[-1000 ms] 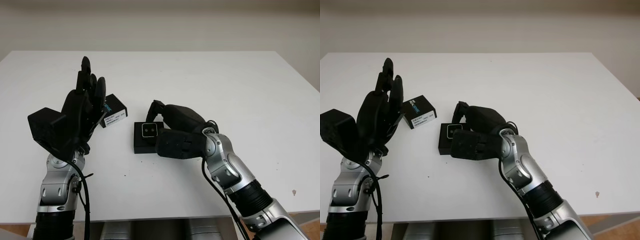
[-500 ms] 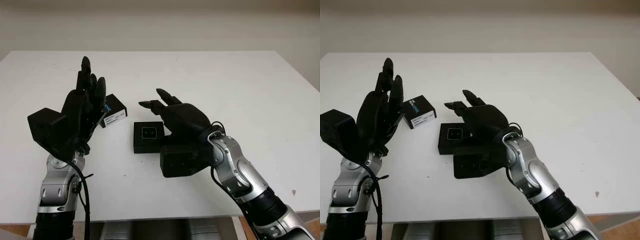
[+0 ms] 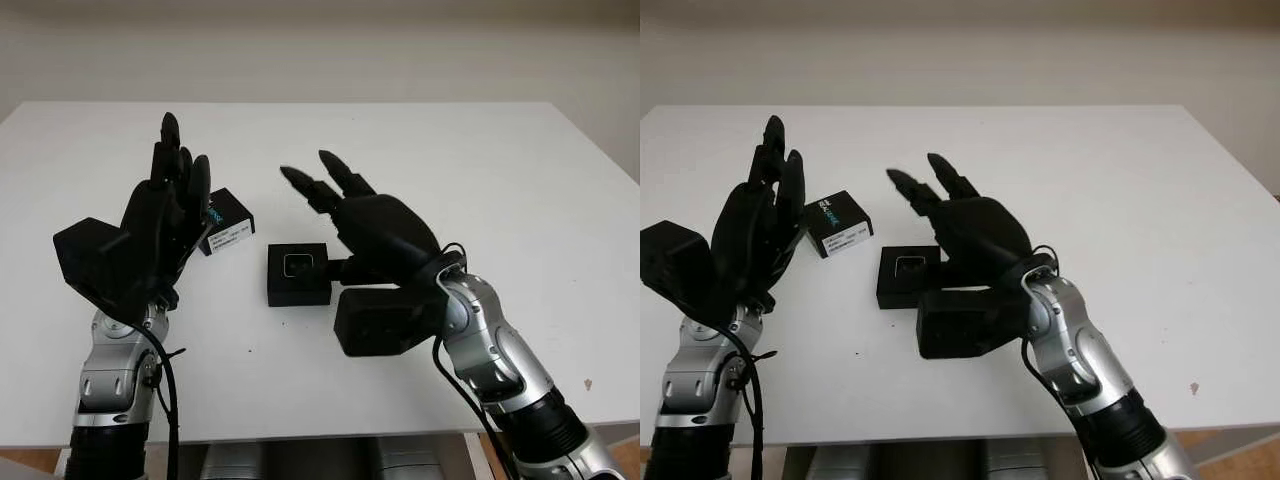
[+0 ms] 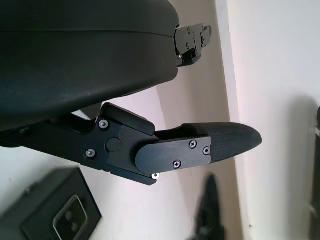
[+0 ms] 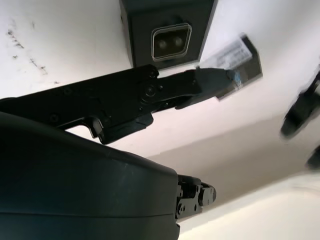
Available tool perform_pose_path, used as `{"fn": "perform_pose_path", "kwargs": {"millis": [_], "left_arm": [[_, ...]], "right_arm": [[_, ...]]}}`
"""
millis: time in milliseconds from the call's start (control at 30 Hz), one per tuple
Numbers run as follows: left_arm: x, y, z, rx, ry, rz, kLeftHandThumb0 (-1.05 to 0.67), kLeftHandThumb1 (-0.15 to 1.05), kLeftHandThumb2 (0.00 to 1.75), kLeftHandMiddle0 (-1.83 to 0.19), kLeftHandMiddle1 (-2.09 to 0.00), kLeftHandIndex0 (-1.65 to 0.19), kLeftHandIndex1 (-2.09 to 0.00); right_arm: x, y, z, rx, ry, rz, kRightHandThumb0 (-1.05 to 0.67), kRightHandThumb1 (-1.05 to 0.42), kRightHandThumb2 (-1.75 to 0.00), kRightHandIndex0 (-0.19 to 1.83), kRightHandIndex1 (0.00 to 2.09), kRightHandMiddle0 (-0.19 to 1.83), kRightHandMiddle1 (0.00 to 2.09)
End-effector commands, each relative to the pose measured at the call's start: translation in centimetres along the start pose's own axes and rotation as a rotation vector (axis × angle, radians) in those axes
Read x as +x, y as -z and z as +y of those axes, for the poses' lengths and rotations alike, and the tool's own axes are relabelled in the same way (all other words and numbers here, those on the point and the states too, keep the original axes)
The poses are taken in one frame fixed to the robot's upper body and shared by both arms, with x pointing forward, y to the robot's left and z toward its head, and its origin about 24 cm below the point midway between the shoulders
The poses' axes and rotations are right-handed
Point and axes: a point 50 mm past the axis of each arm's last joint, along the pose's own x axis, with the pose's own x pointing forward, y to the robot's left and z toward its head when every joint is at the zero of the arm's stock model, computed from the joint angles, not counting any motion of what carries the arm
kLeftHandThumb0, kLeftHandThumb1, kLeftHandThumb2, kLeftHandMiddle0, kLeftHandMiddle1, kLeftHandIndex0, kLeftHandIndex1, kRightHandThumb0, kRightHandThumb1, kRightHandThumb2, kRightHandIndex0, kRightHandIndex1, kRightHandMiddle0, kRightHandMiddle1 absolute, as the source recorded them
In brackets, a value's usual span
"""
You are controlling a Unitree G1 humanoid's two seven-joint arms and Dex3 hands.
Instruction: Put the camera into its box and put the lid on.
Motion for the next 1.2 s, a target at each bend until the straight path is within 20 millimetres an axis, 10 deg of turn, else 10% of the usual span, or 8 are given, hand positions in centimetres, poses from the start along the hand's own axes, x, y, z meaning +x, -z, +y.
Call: {"fn": "perform_pose_path", "kwargs": {"millis": [0, 467, 1167], "left_arm": [[0.6, -1.4, 0.9, 0.152, -0.006, -0.05, -0.8, 1.05, 0.49, 0.19, 0.0, 0.19, 0.0], [3.9, -2.6, 4.5, 0.723, 0.077, 0.087, -0.89, 1.04, 0.07, 0.19, 0.0, 0.19, 0.0], [9.2, 1.2, 3.0, 0.902, 0.185, 0.261, -0.92, 1.0, 0.06, 0.19, 0.0, 0.19, 0.0]], "right_arm": [[0.6, 0.5, -1.6, 0.077, 0.058, 0.012, -0.77, -1.05, -0.33, -0.09, 0.07, -0.06, 0.06], [2.1, 4.4, -6.7, 0.482, 0.219, 0.048, -0.81, -1.05, -0.58, -0.12, 0.04, -0.1, 0.04], [1.6, 5.7, -6.2, 0.572, 0.221, 0.082, -0.77, -1.05, -0.59, -0.19, 0.03, -0.18, 0.03]]}}
